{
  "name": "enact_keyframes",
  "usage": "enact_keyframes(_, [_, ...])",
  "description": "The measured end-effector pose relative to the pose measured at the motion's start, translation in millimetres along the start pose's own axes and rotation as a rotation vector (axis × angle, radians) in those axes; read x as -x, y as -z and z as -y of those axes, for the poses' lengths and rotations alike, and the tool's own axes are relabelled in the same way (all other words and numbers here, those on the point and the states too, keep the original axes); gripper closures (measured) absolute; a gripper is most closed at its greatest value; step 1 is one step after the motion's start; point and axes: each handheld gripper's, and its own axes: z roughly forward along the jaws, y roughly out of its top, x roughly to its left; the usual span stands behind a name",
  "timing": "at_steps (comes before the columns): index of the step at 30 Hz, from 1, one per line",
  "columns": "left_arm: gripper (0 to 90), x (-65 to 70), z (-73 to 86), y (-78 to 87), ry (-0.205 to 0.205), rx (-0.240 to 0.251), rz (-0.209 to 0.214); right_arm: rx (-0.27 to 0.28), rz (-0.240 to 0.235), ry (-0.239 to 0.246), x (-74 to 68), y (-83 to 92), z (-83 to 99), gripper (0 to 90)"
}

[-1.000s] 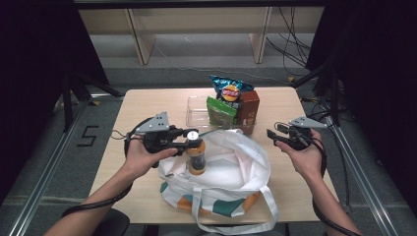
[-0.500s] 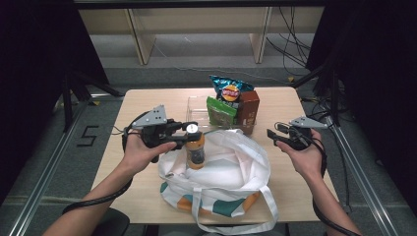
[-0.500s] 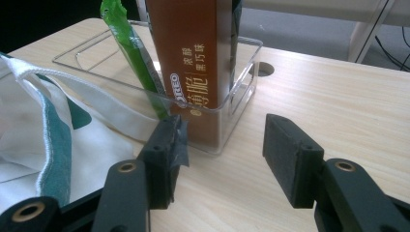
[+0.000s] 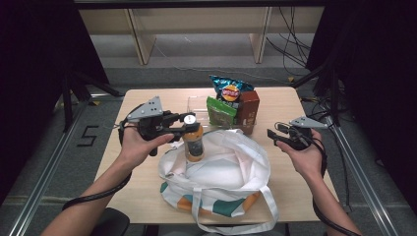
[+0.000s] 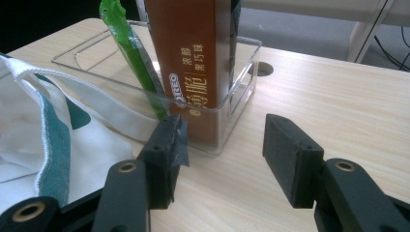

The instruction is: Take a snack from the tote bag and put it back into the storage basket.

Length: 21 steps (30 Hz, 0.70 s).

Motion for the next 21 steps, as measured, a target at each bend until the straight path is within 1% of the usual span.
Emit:
enact_keyframes(1, [58.7,-0.6,-1.2,0.3,-0.001,0.000,-0.002,0.009,-0.004,0.027,2.5,-1.0,-0.4,49.6])
enact_keyframes(4, [58.7,-2.2,-4.2,0.9,-0.001,0.011,-0.009,0.011,-0.006,0.031,2.5,-1.5,-0.3,49.6])
enact_keyframes(5, [58.7,-2.5,-5.2,1.0,0.001,0.012,-0.011,0.019,-0.014,0.034,3.0,-2.7,0.1,49.7])
enact_keyframes(7, [58.7,-3.2,-6.6,1.3,0.004,0.017,-0.019,0.019,-0.012,0.036,3.3,-2.9,0.3,49.7])
enact_keyframes(9, [58.7,-4.0,-8.1,1.7,0.012,0.022,-0.022,0.011,-0.013,0.026,2.9,-2.3,0.0,49.7])
enact_keyframes(10, [58.7,-4.6,-8.8,1.8,0.015,0.025,-0.023,0.014,-0.008,0.030,3.3,-2.5,-0.1,49.7])
enact_keyframes(11, [58.7,-4.9,-9.6,1.8,0.019,0.028,-0.023,0.008,-0.011,0.022,2.4,-2.4,-0.1,49.7])
enact_keyframes(12, [58.7,-5.5,-10.5,1.9,0.018,0.027,-0.025,0.004,-0.009,-0.002,-0.1,-1.8,0.1,49.7])
enact_keyframes(13, [58.7,-5.7,-11.5,2.0,0.020,0.029,-0.025,0.002,-0.011,-0.007,-0.5,-1.6,0.0,49.7])
enact_keyframes(17, [58.7,-6.7,-15.7,2.4,0.027,0.037,-0.030,-0.003,-0.014,-0.004,-0.4,-1.7,0.2,49.7])
enact_keyframes(21, [58.7,-7.7,-19.6,2.7,0.027,0.052,-0.035,0.001,-0.003,0.002,0.1,-2.1,0.1,49.7])
